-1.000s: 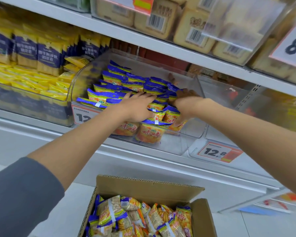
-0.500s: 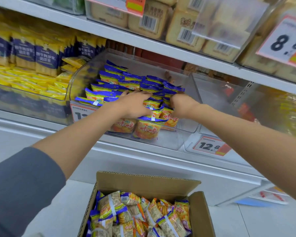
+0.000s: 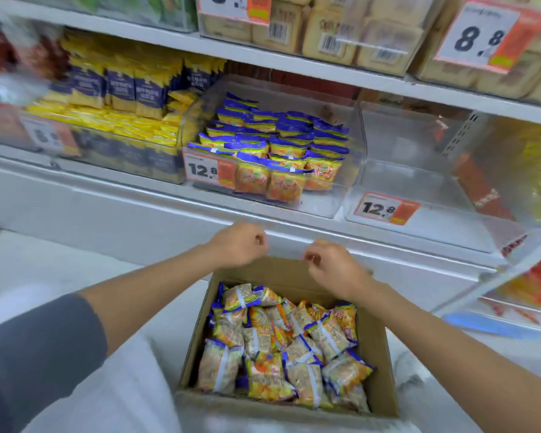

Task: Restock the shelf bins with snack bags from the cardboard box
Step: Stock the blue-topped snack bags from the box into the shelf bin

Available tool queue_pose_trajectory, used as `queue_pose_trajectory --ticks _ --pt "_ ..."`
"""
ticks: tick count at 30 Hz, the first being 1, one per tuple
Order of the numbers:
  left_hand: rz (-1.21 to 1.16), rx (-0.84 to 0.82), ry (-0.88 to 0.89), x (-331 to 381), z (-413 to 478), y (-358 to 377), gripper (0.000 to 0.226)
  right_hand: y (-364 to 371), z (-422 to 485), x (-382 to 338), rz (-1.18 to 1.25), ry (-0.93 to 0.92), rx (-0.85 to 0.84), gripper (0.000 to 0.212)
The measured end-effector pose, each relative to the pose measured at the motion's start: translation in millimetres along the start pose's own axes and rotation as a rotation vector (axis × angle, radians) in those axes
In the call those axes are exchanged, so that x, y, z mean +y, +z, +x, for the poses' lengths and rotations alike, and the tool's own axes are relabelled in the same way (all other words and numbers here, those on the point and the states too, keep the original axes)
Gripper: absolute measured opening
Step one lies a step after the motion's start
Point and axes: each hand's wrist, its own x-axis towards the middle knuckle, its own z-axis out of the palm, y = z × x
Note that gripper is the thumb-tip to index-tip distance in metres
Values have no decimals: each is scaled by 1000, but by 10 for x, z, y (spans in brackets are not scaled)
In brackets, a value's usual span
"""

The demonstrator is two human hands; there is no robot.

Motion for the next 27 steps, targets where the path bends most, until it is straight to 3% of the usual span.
queue_pose_trajectory --ticks 8,12,14,17,22,27 --pt "-165 13 -189 -766 -236 340 13 1274 121 165 109 86 -324 33" --pt "-222 5 -215 -868 -282 428 9 1672 389 114 80 -14 -403 67" --pt "-237 -8 -225 -912 -346 480 8 1804 433 82 -30 -89 -431 73" --pt "-234 15 -225 -922 -412 491 8 1821 473 27 -25 -98 -300 55" --pt "-317 102 -284 -855 -361 432 22 1227 484 -8 356 145 -227 25" --pt "-488 -82 -258 -514 -237 427 45 512 213 -5 673 273 -192 16"
